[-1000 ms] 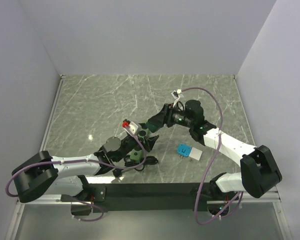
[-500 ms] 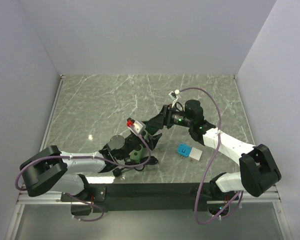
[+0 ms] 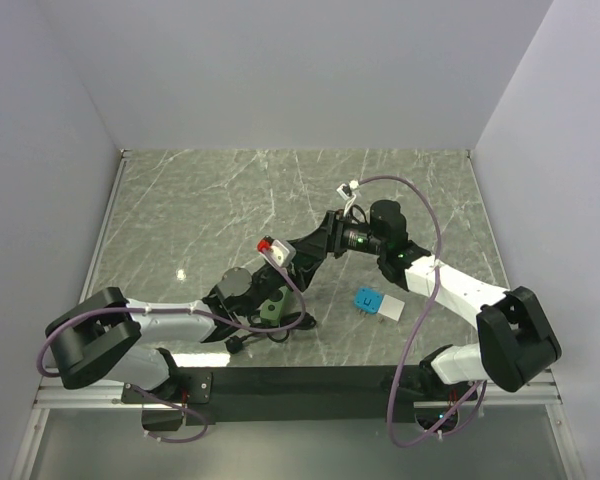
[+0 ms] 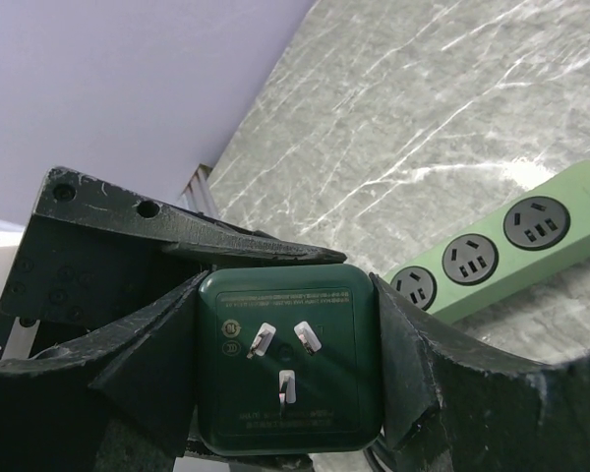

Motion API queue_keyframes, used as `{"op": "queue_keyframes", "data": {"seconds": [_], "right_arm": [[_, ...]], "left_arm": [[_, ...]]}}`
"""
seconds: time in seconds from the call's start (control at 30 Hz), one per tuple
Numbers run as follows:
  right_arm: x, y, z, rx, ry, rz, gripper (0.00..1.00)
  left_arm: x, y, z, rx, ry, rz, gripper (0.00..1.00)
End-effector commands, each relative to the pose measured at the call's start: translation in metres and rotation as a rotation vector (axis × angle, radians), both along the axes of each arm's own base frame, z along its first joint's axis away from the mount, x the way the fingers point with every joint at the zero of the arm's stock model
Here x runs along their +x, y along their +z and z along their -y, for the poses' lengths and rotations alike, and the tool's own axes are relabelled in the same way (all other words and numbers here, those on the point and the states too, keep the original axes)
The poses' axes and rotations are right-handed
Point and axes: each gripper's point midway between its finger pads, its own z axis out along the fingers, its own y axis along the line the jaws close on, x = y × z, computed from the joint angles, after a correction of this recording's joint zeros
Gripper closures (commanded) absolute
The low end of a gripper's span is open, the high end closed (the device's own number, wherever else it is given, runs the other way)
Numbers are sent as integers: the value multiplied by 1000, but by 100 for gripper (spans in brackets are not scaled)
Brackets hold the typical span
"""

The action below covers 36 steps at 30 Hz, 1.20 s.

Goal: Insert the plug

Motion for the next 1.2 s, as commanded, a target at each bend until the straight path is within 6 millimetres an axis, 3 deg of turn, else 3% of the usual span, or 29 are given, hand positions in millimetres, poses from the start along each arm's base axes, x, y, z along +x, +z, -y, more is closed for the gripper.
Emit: {"op": "queue_keyframes", "data": {"seconds": [0.0, 0.03, 0.13, 0.17, 0.4, 0.53, 0.67, 0.7, 0.77, 0.8, 0.93, 1.03, 1.17], "right_arm": [[2, 39, -1, 51, 16, 178, 62], [9, 35, 2, 22, -33, 180, 58], [22, 48, 13, -9, -120, 261, 26], [24, 54, 16, -7, -140, 281, 6], [44, 93, 42, 6, -269, 419, 4], [56, 109, 68, 1, -366, 488, 4], [49, 125, 96, -13, -477, 605, 3], [47, 111, 102, -38, -494, 609, 3], [38, 119, 111, -19, -536, 673, 3], [35, 106, 113, -36, -532, 675, 3], [27, 97, 114, -79, -575, 727, 3], [14, 91, 97, -117, -564, 786, 4], [7, 87, 90, -126, -580, 829, 3]], "left_arm": [[-8, 12, 14, -34, -74, 6, 99], [-11, 12, 15, -33, -86, 6, 99], [-14, 10, 16, -33, -103, -4, 99], [-14, 10, 16, -31, -106, -5, 99], [-18, 6, 17, -14, -130, -17, 99], [-12, -1, 17, 4, -98, -47, 99], [2, -3, 14, 2, -26, -120, 99], [7, 9, 14, -37, -11, -140, 100], [13, 12, 10, -55, 11, -184, 100], [21, 27, 3, -121, 35, -210, 100], [38, 50, -10, -241, 84, -323, 99], [46, 65, -16, -321, 103, -394, 99], [55, 75, -24, -379, 124, -463, 100]]}}
